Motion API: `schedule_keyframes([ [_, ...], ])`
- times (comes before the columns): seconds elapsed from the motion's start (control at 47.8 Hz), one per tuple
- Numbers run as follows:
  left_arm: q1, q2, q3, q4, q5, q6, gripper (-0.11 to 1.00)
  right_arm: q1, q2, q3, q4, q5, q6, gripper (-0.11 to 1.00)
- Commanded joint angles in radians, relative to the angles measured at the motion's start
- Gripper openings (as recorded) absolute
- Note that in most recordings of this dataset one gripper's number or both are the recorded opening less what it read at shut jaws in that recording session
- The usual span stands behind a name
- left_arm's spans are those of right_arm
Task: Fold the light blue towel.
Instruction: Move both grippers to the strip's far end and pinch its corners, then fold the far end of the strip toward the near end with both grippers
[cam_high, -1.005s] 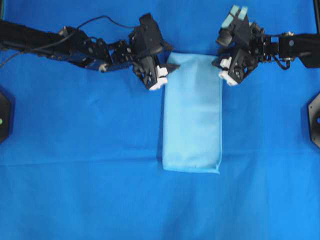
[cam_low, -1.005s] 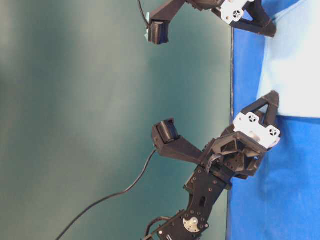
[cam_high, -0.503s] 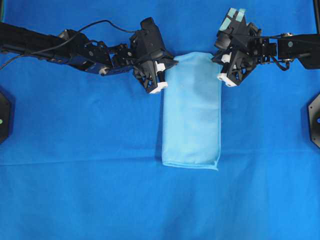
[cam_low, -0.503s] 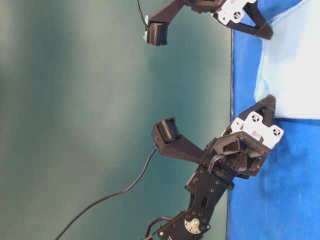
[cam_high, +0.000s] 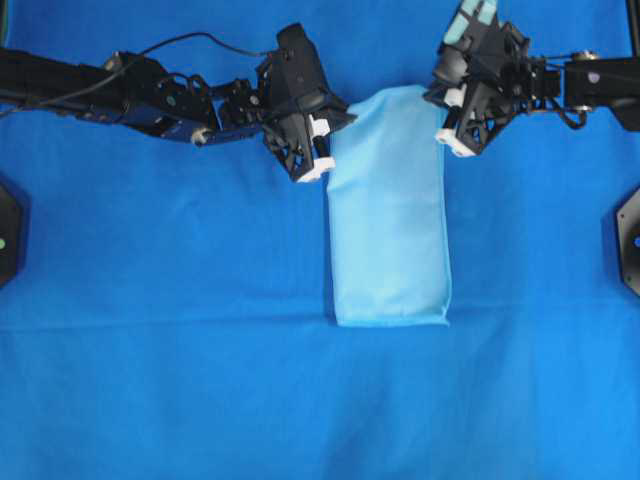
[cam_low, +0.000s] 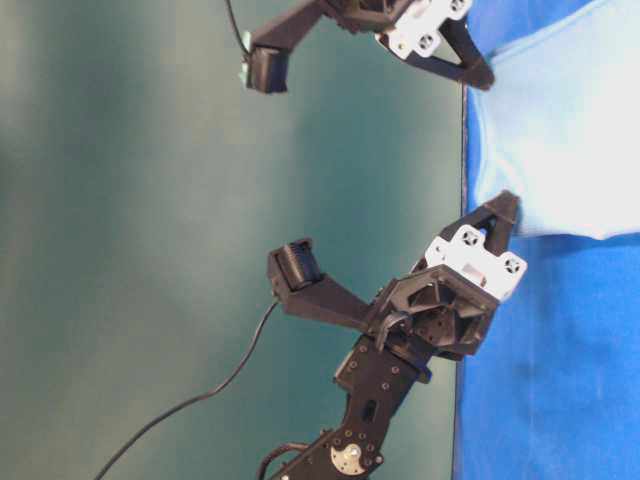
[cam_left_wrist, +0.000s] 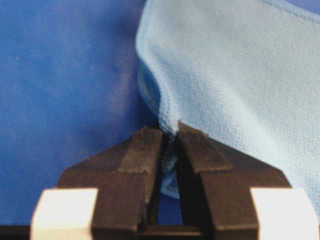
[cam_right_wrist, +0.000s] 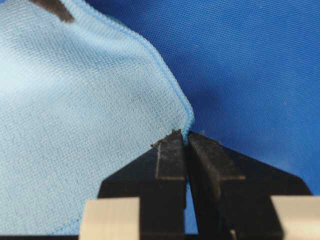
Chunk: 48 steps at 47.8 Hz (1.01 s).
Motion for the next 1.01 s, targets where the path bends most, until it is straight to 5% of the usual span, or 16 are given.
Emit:
schedule_keyframes([
  [0.0,0.002,-0.038,-0.008,-0.002,-0.006,0.002,0.05,0.0,-0.035,0.002,-0.002,0.0,0.003,0.02],
  [0.44,-0.035,-0.117,0.012,-0.002,0.014,0.003,0.05,0.095,-0.16,0.038,0.028,0.084,0.017,0.02],
  [0.817,-0.224,-0.176,0.094,-0.002,0.044,0.002,0.05,0.42,-0.253,0.081,0.181,0.316,0.114,0.02],
  [0.984,-0.316,-0.17,0.095,-0.002,0.089,0.0,0.05,0.543,-0.242,0.081,0.202,0.339,0.196,0.02],
])
